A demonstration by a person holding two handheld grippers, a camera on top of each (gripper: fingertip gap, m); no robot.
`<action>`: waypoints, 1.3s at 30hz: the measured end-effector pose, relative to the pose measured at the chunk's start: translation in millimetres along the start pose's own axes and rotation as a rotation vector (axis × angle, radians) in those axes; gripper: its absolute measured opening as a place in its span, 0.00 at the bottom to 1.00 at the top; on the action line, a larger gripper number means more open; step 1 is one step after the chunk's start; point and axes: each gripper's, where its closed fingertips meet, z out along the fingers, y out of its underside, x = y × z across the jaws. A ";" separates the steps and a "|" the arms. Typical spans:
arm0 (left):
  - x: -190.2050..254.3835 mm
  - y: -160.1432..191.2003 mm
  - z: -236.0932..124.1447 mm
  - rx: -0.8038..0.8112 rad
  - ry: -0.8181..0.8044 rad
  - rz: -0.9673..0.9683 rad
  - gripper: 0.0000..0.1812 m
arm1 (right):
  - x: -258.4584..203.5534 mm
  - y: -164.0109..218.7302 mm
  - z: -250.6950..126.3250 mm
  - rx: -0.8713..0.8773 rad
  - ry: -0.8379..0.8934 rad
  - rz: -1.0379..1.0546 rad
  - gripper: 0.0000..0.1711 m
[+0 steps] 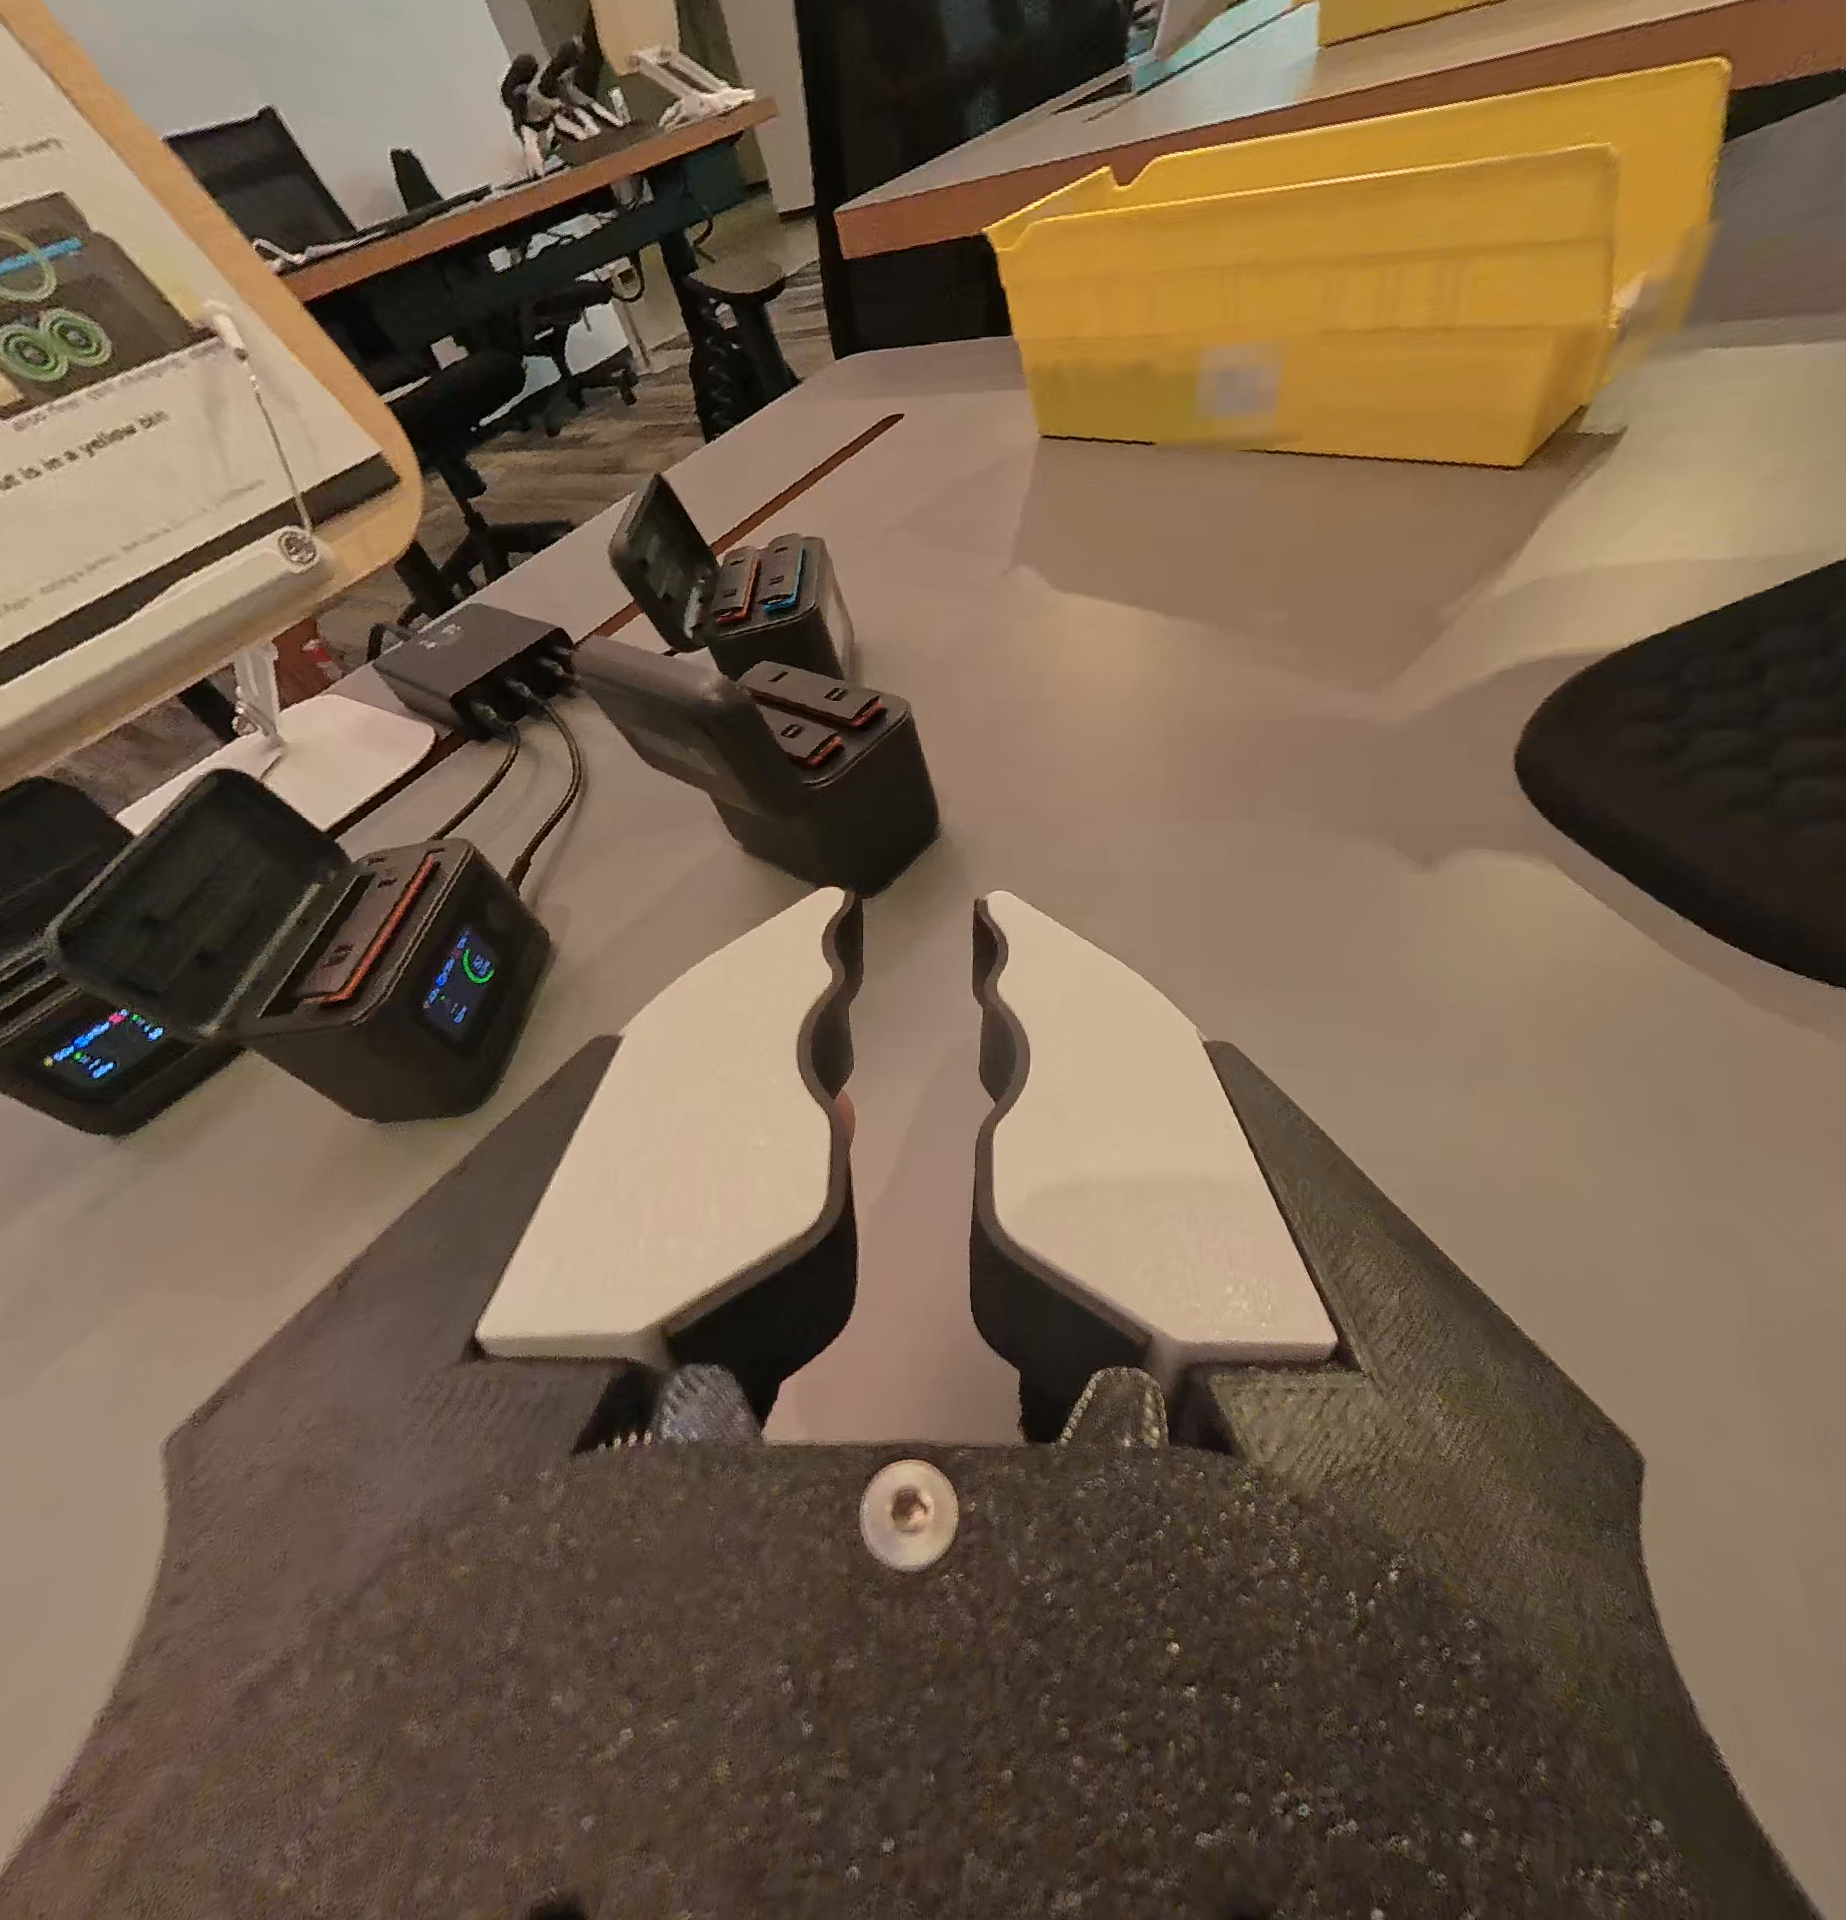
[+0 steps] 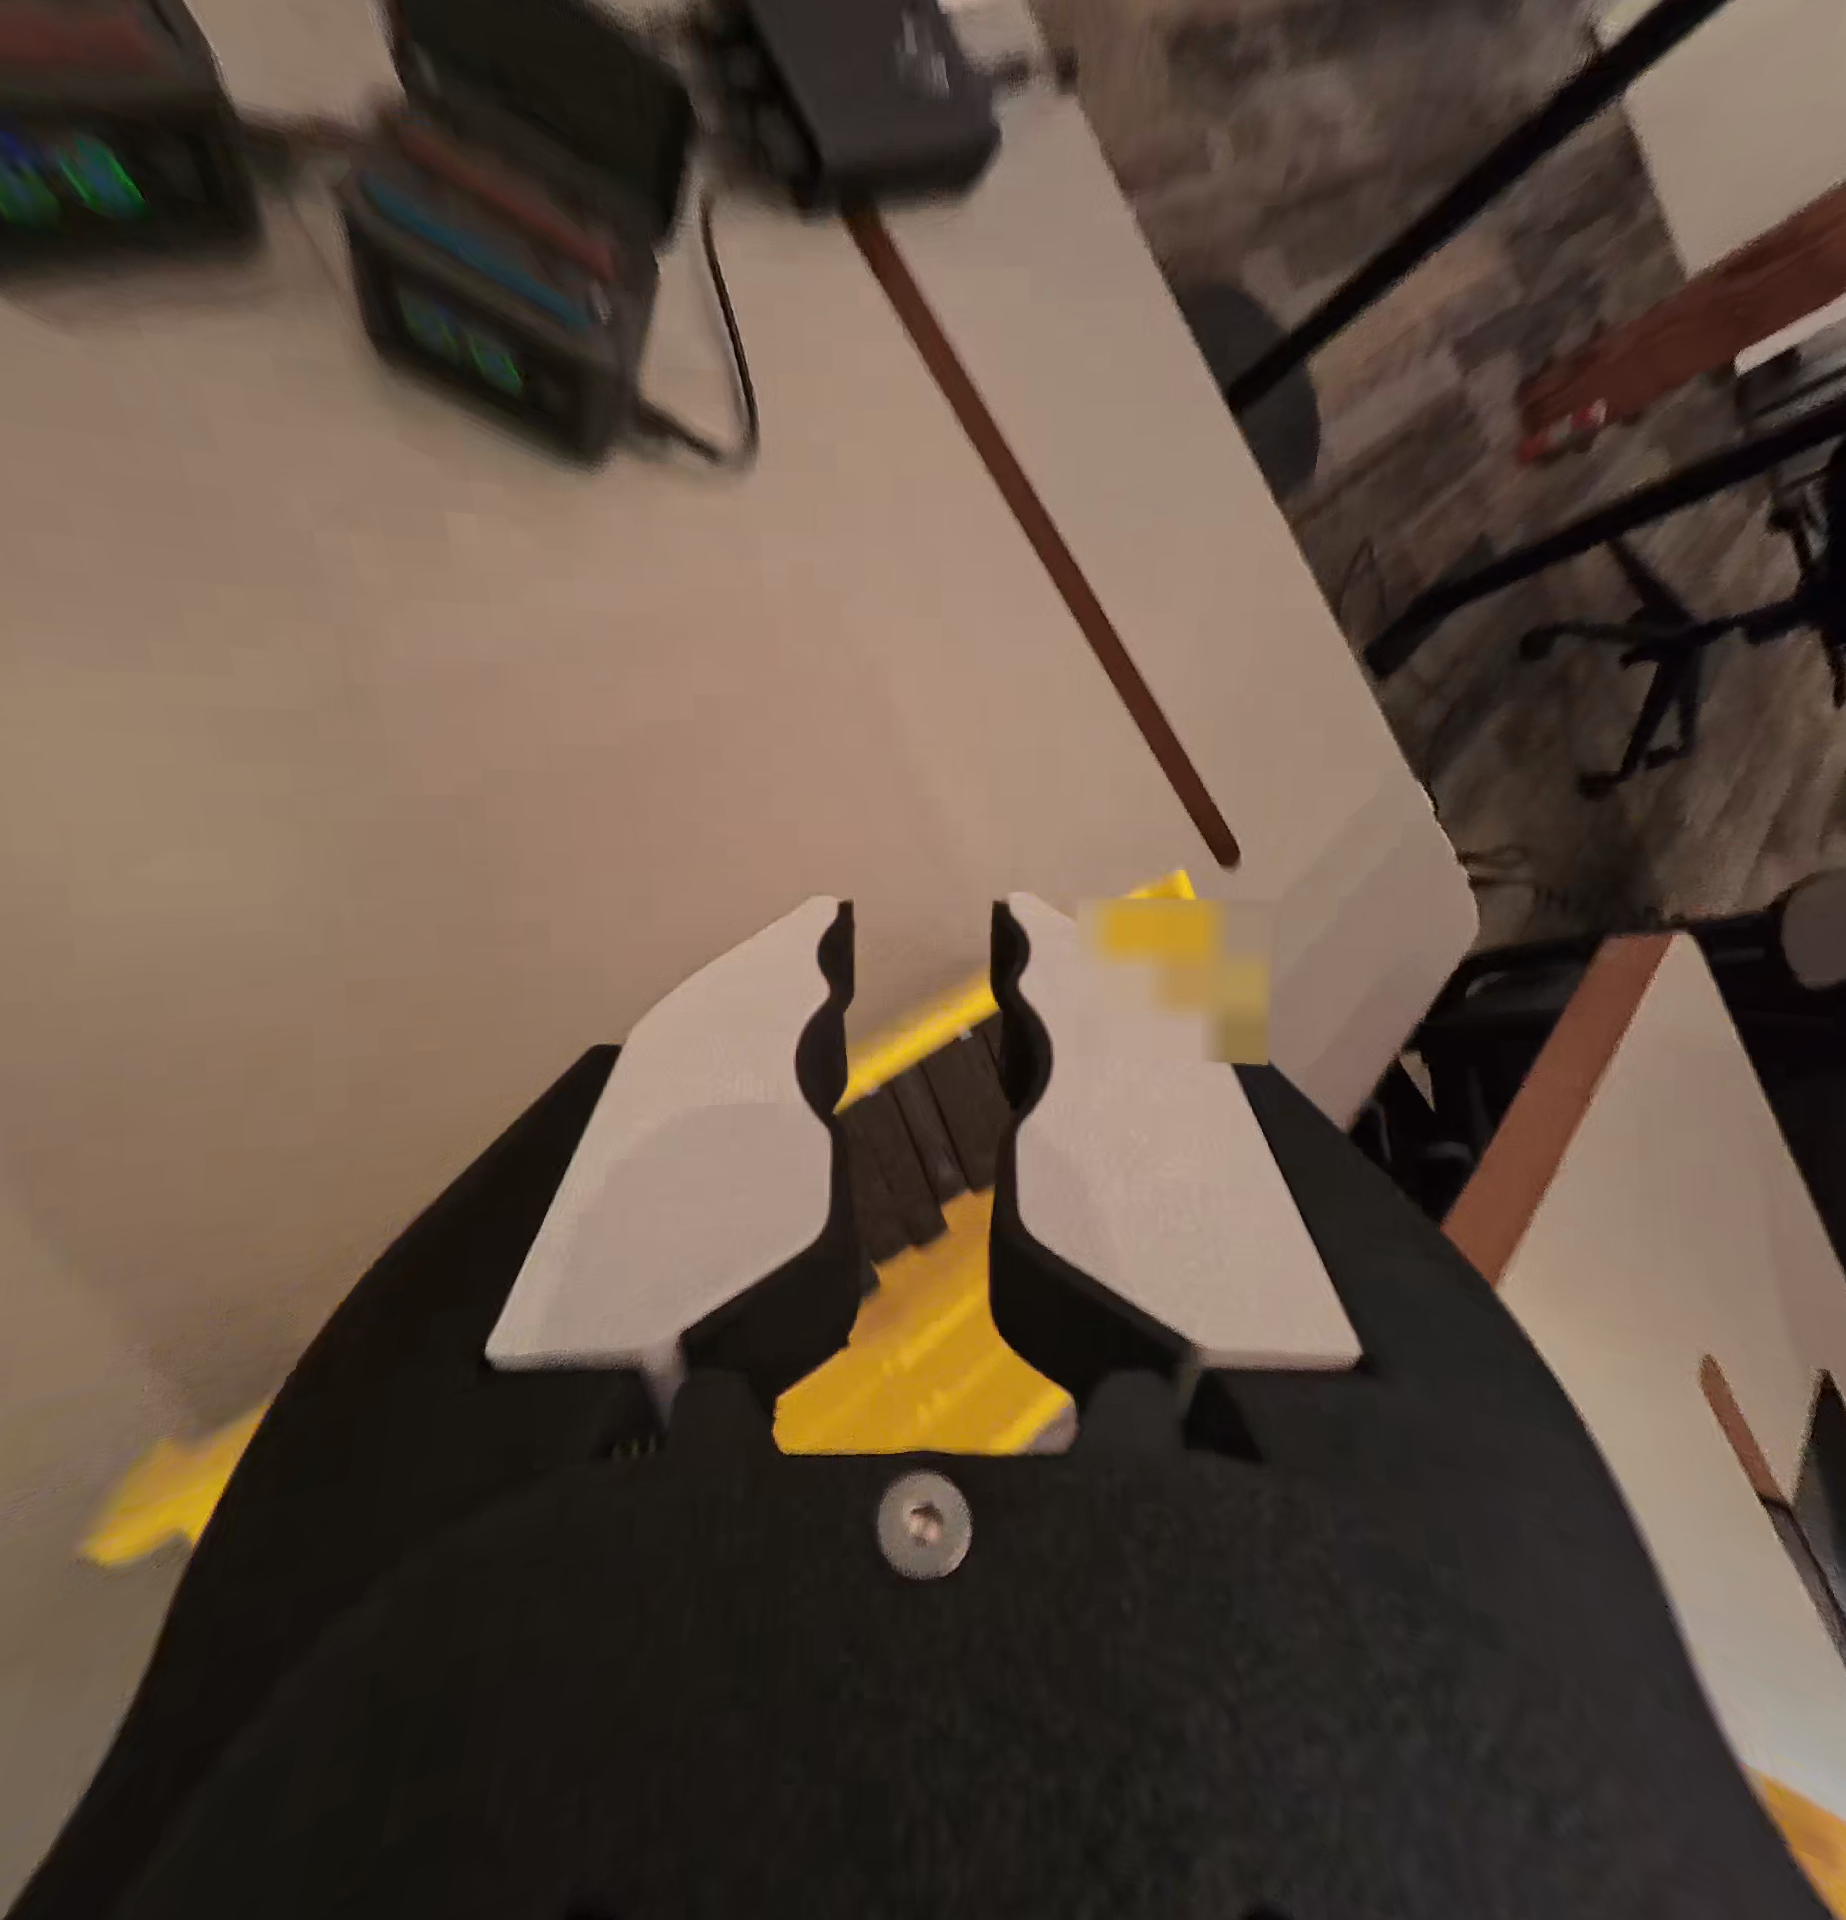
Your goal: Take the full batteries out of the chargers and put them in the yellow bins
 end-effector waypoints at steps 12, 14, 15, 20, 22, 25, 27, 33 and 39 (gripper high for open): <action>-105.1 23.6 5.8 -0.151 -0.265 -0.112 0.28 | -128.3 -108.5 26.6 0.287 -0.281 0.026 0.27; -127.0 39.5 14.2 -0.226 -0.265 -0.159 0.37 | -147.7 -114.5 39.1 0.284 -0.318 0.002 0.27; -135.2 47.8 19.7 -0.260 -0.254 -0.191 0.41 | -156.1 -116.8 45.0 0.282 -0.333 -0.007 0.27; -162.7 83.5 49.0 -0.391 -0.218 -0.244 0.48 | -190.5 -126.2 61.6 0.296 -0.411 -0.017 0.28; -161.0 86.2 61.1 -0.390 -0.162 -0.276 0.45 | -199.5 -126.1 63.8 0.299 -0.431 -0.020 0.28; -167.3 86.8 71.6 -0.393 -0.155 -0.244 0.39 | -206.8 -120.8 65.1 0.294 -0.453 -0.005 0.28; -169.6 86.9 75.3 -0.402 -0.141 -0.226 0.37 | -208.6 -115.6 65.1 0.290 -0.461 0.008 0.27; -187.4 89.6 80.8 -0.396 -0.141 -0.232 0.32 | -211.7 -104.3 65.3 0.282 -0.474 0.049 0.26; -210.7 95.0 84.3 -0.399 -0.189 -0.267 0.31 | -216.3 -107.8 71.7 0.277 -0.466 0.050 0.27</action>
